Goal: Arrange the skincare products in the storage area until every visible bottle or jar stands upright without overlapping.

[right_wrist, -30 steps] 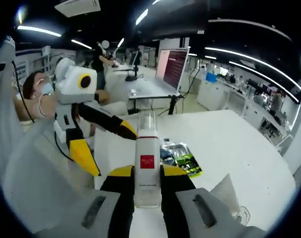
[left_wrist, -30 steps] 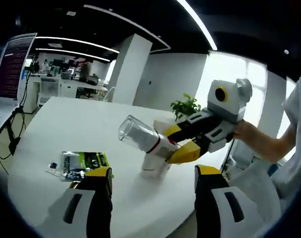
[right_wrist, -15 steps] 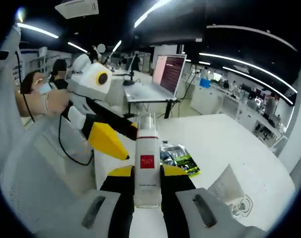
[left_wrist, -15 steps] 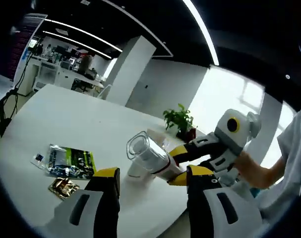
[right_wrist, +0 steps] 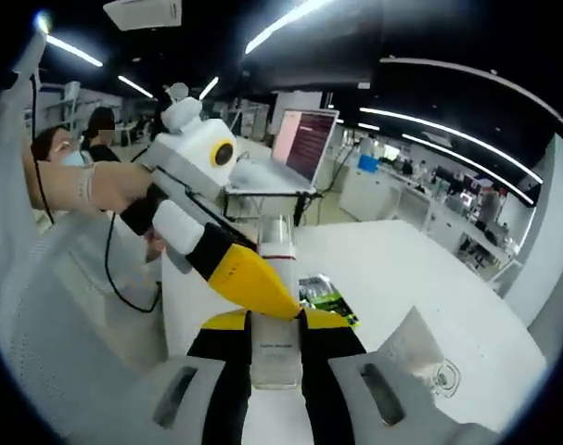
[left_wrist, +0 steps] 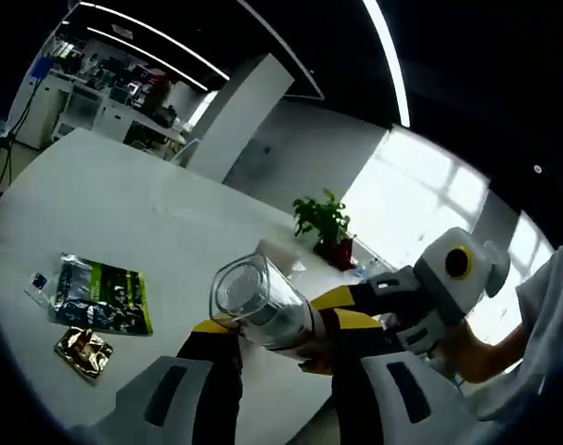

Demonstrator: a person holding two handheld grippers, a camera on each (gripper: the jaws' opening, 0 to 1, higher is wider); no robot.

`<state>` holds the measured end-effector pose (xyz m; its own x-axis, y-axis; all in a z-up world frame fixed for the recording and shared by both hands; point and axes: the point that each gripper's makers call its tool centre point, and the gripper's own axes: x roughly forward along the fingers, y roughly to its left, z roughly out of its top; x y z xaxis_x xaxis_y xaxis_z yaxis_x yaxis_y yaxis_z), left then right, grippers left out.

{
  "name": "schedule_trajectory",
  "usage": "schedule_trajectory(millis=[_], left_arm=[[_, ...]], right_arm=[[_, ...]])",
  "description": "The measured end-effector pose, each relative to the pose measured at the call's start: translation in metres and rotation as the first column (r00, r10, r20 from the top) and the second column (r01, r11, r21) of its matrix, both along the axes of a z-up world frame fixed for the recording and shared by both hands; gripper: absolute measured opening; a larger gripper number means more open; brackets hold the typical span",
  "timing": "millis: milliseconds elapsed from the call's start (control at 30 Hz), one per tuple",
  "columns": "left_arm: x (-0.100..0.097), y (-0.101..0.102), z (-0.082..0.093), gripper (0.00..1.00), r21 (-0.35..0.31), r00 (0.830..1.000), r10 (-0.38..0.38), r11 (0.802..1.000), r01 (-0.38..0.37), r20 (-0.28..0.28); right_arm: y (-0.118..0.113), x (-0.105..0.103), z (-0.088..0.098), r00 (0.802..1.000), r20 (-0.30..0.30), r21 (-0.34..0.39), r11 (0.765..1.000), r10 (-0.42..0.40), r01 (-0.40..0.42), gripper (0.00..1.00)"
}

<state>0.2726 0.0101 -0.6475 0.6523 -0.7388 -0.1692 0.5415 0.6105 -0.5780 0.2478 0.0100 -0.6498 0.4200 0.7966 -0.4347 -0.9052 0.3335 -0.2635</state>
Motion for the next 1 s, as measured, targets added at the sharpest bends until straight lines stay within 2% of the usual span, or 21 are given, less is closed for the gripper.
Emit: schedule_trajectory(millis=[267,467,633,767,867,1000], left_arm=[[0.010,-0.021,0.002,0.25,0.000,0.998,-0.060,0.998,0.060,0.007],[0.021,-0.033,0.011,0.20,-0.024,0.997,-0.081,0.996,0.082,0.019],[0.023,-0.042,0.013,0.18,-0.016,0.994,-0.103,0.994,0.104,0.038],[0.024,-0.038,0.009,0.17,0.035,0.994,-0.078,0.997,0.076,0.080],[0.025,-0.030,0.007,0.17,0.051,0.996,-0.054,0.997,0.050,0.074],[0.033,-0.016,-0.003,0.17,0.116,0.996,-0.033,0.993,0.023,0.080]], right_arm=[[-0.018,0.014,-0.002,0.998,-0.004,0.001,0.998,-0.067,0.067,0.19],[-0.028,0.024,0.002,0.993,0.032,-0.006,0.993,-0.115,0.116,0.20],[-0.035,0.030,0.001,0.991,0.042,-0.022,0.991,-0.131,0.132,0.21],[-0.038,0.028,-0.003,0.992,0.042,-0.055,0.991,-0.122,0.124,0.20],[-0.045,0.027,-0.003,0.994,0.040,-0.089,0.990,-0.104,0.107,0.20],[-0.055,0.036,0.008,0.994,0.080,-0.161,0.983,-0.077,0.089,0.20]])
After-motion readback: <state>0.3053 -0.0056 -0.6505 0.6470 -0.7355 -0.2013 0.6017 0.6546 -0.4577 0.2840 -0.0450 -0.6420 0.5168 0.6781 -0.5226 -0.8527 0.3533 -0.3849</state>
